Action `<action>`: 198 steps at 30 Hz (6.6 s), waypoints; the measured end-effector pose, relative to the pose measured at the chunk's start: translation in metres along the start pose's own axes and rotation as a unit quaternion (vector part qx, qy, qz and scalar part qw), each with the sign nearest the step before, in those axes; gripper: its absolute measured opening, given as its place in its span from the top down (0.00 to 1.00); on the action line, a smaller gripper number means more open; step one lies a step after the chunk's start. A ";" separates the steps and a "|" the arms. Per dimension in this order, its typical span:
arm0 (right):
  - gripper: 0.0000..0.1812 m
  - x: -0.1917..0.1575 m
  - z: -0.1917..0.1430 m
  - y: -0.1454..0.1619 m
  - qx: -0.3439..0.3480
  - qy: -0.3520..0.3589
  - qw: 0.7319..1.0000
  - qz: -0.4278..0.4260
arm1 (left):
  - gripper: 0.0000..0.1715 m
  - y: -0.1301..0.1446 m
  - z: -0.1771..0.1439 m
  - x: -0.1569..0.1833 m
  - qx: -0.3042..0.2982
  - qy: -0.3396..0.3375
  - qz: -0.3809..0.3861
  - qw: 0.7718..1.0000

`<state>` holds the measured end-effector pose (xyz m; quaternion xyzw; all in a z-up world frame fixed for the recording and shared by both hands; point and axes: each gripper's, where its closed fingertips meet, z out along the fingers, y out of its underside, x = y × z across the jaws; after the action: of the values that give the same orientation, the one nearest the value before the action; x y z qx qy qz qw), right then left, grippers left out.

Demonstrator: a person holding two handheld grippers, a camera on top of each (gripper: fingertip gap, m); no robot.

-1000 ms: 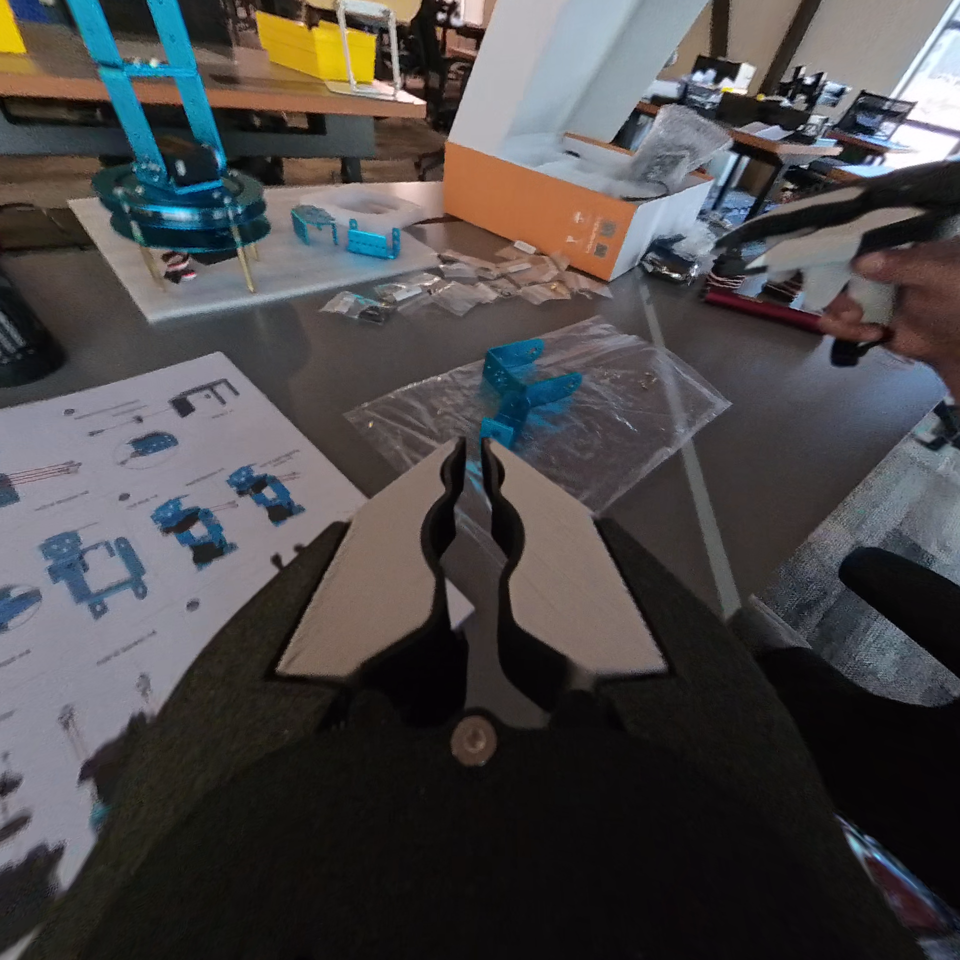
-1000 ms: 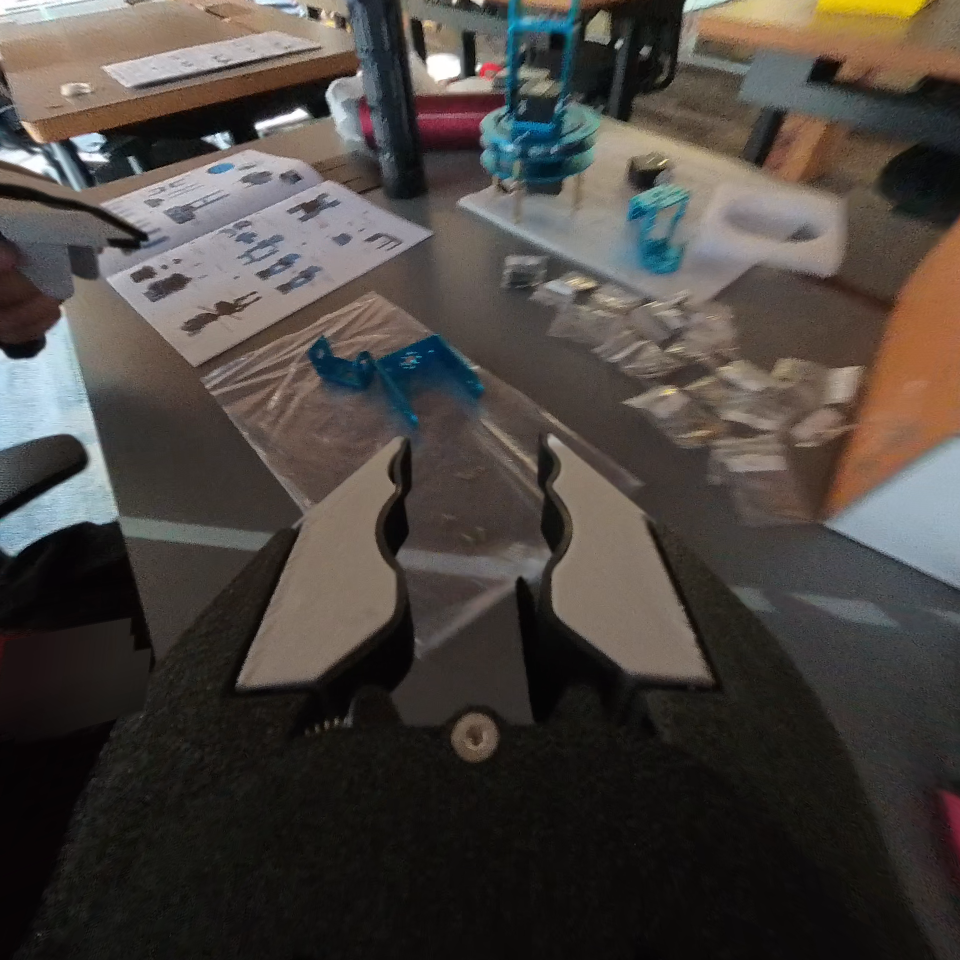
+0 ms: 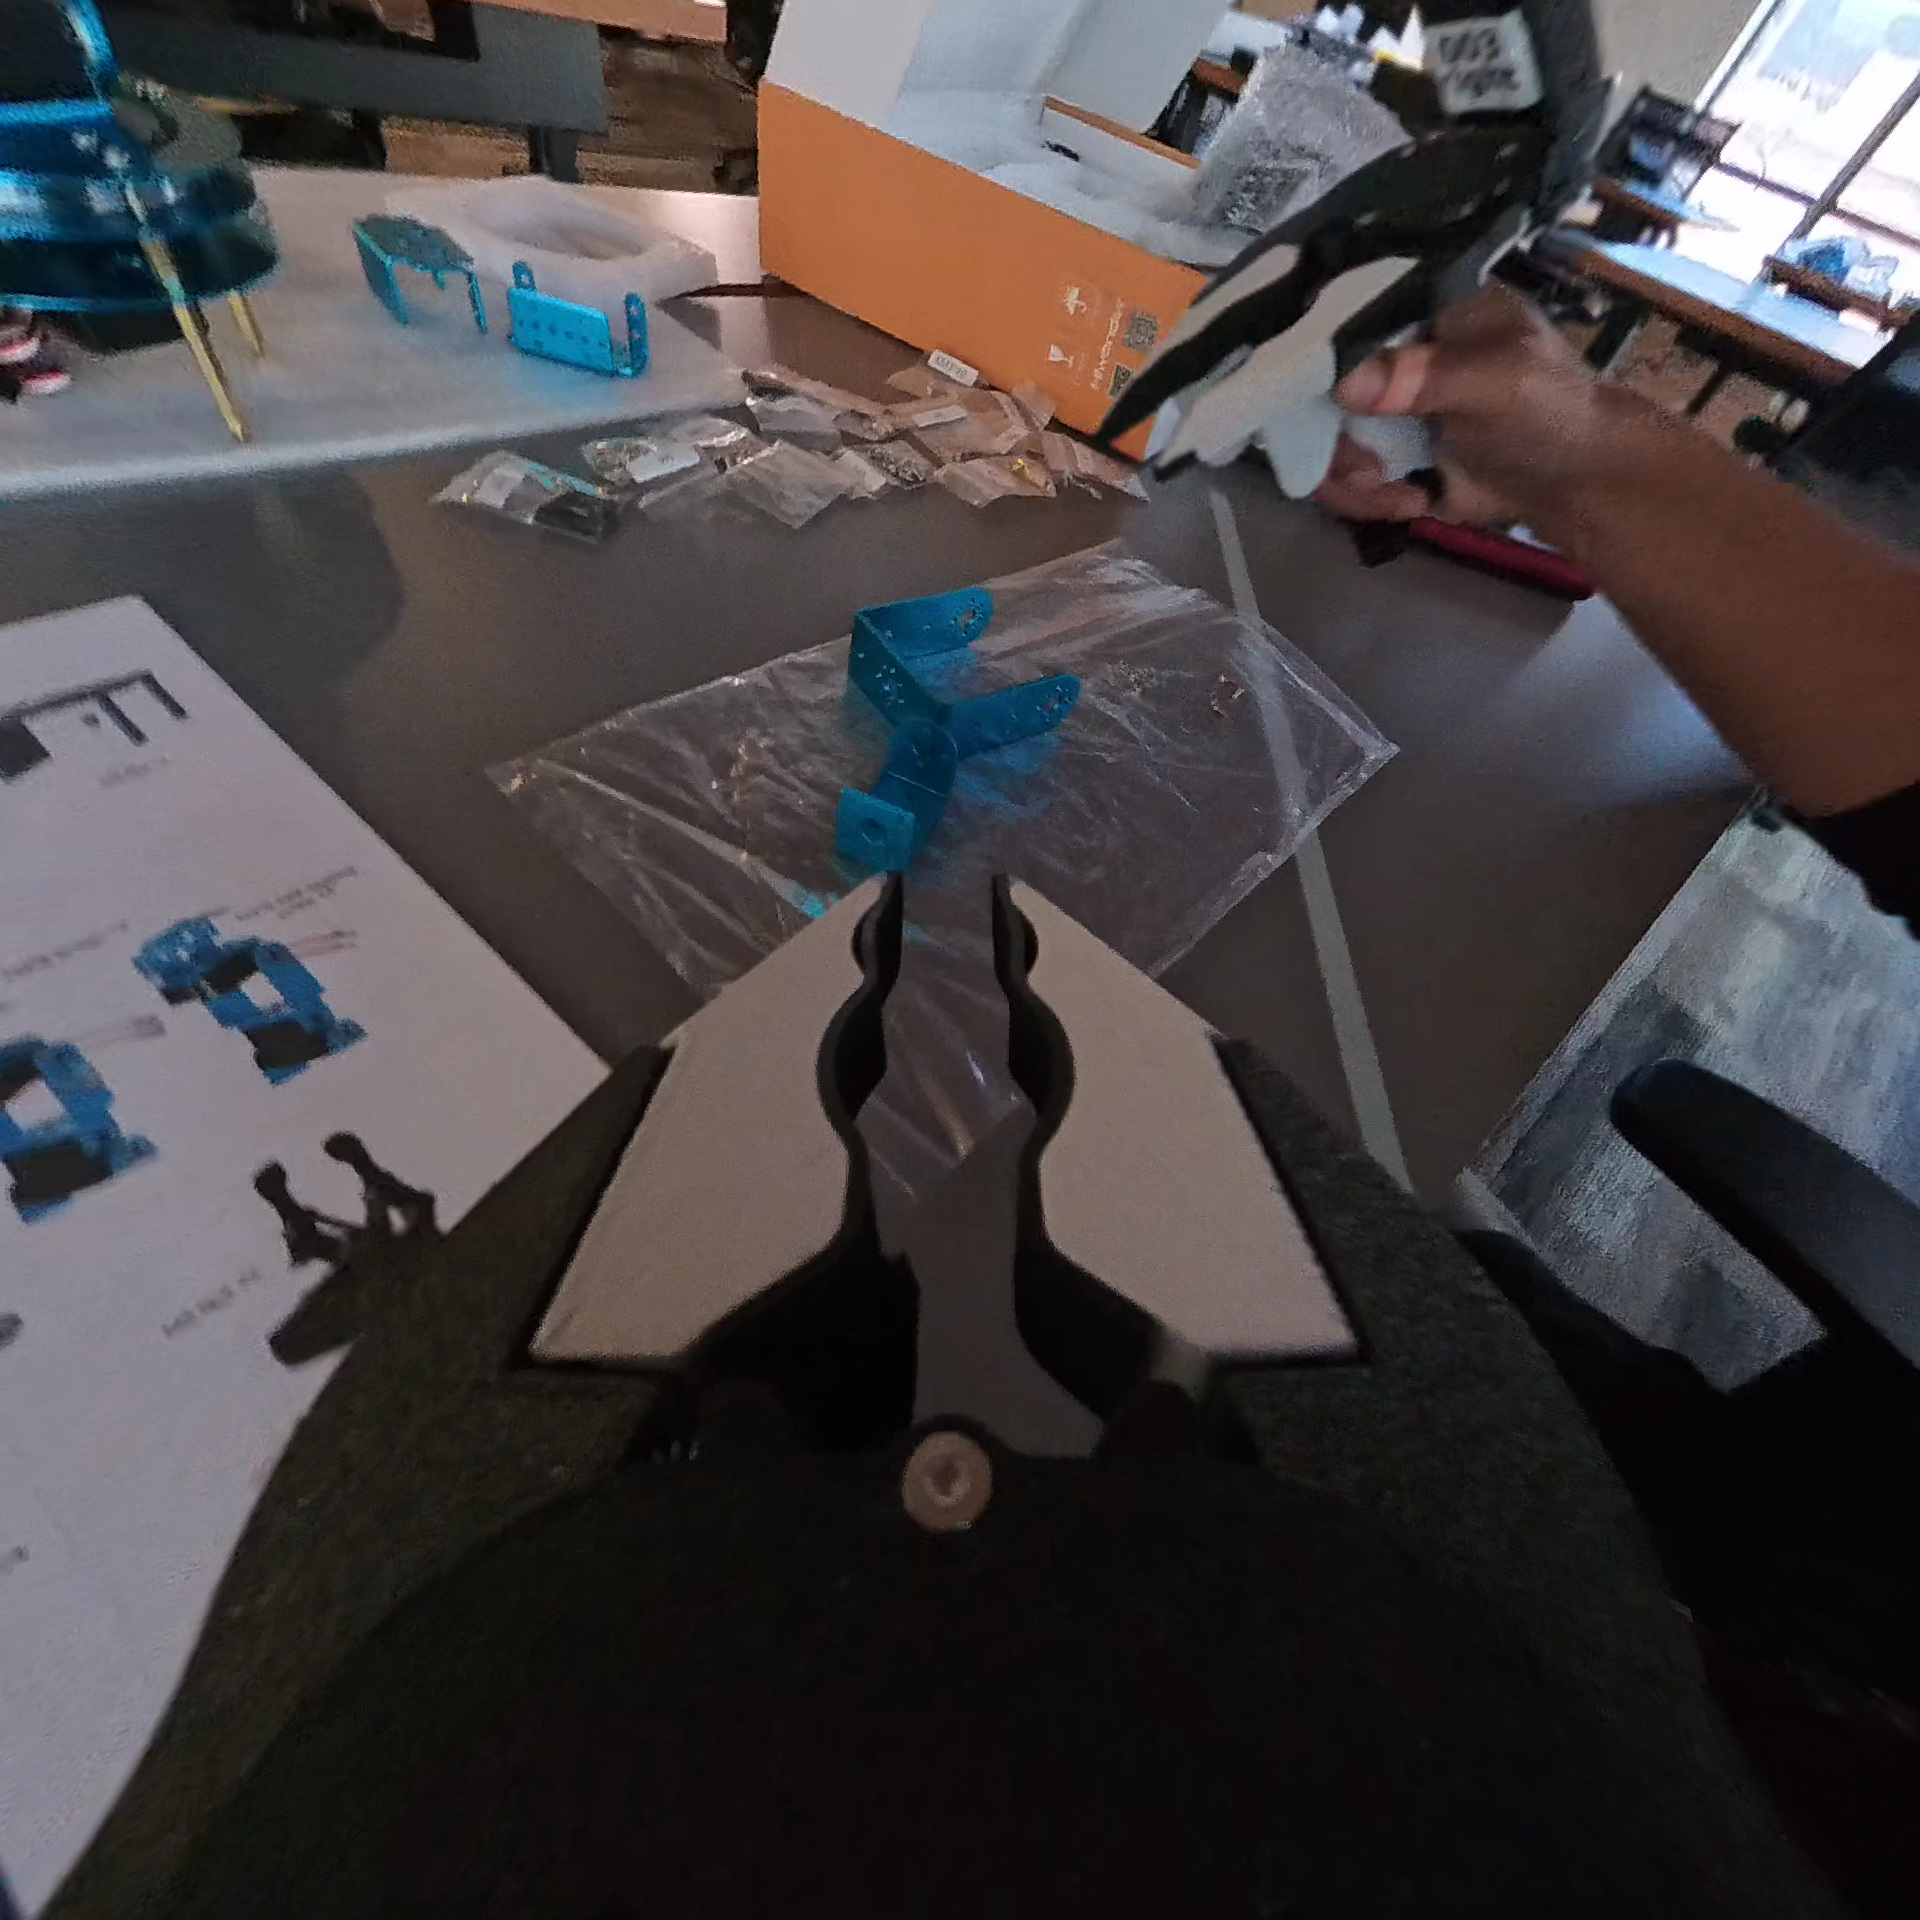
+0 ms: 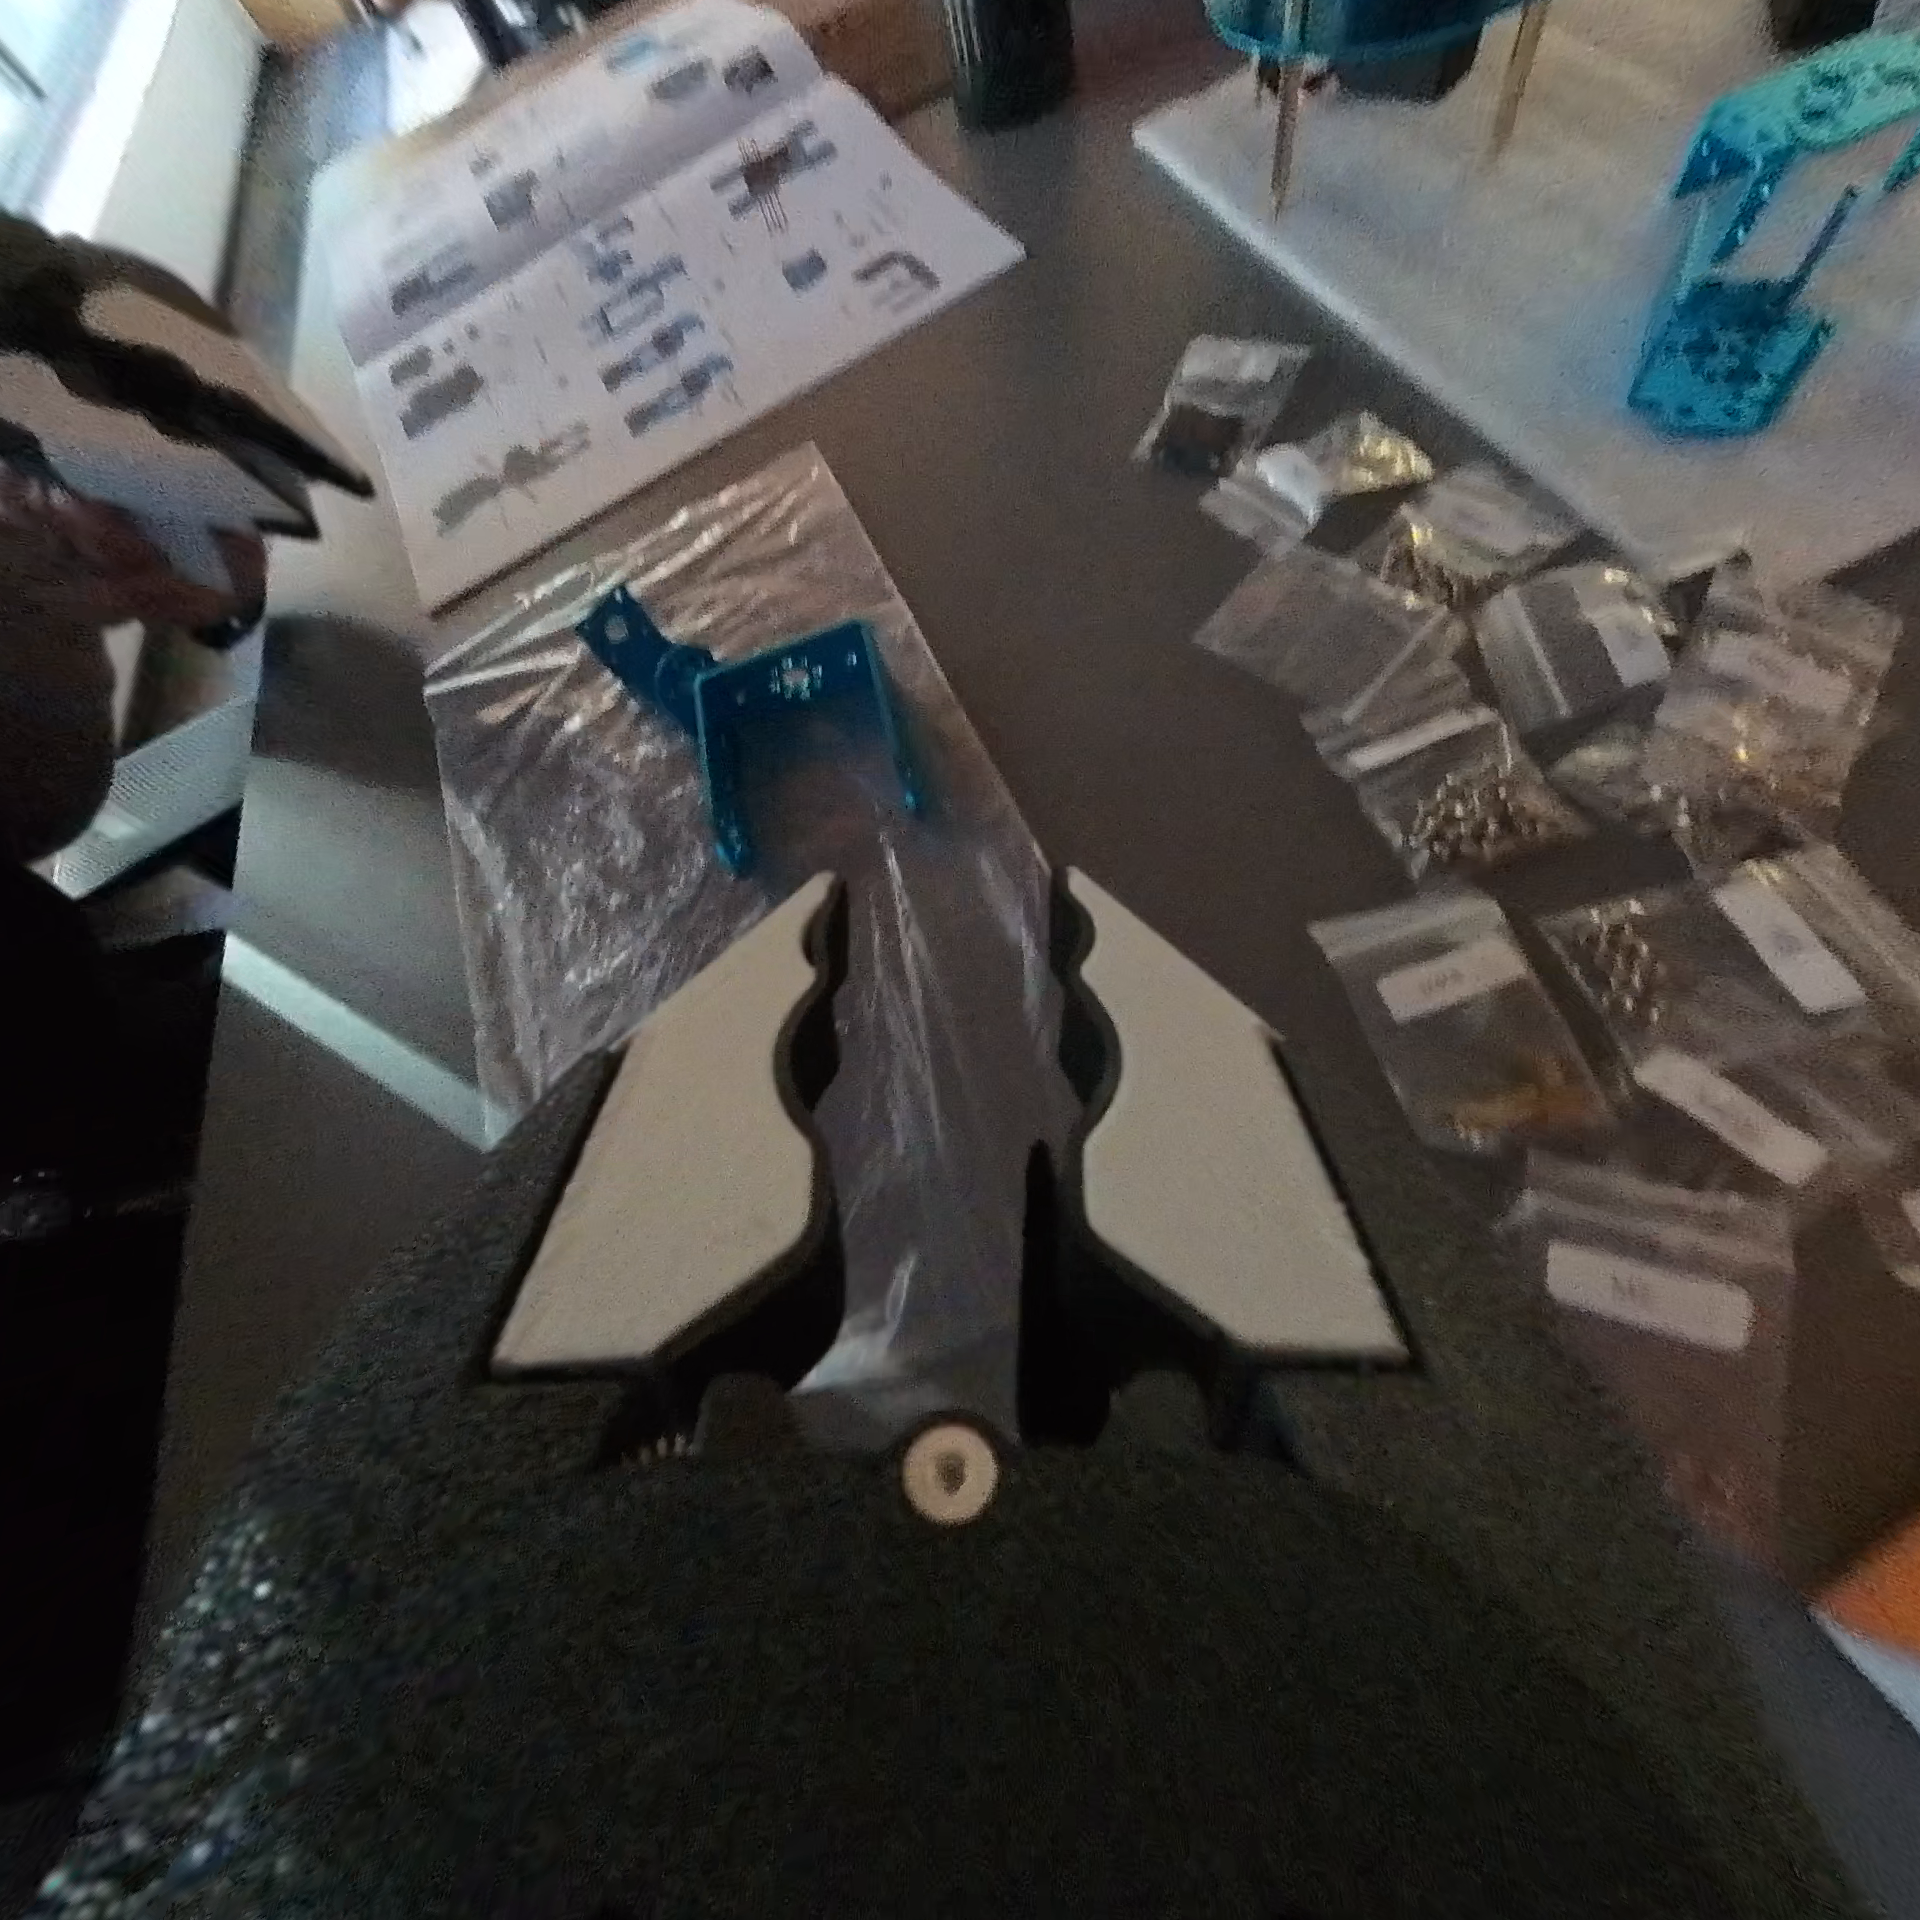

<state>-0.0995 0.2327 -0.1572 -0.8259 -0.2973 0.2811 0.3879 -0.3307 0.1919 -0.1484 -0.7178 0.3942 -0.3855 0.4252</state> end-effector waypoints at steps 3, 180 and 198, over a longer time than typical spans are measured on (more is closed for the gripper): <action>0.82 -0.007 0.017 -0.007 0.055 -0.007 0.998 -0.024 | 0.91 0.013 -0.013 0.000 0.018 -0.016 -0.028 0.999; 0.85 -0.181 0.012 0.021 0.112 0.014 0.989 -0.094 | 0.91 0.030 0.094 0.048 -0.272 0.158 0.279 0.907; 0.85 -0.169 0.033 0.032 0.026 0.047 0.995 -0.084 | 0.99 0.042 0.083 0.040 -0.222 0.183 0.134 0.948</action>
<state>-0.2265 0.1115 -0.1615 -0.8000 -0.3395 0.2166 0.4448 -0.2506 0.1678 -0.2061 -0.6517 0.6331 -0.3528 0.2236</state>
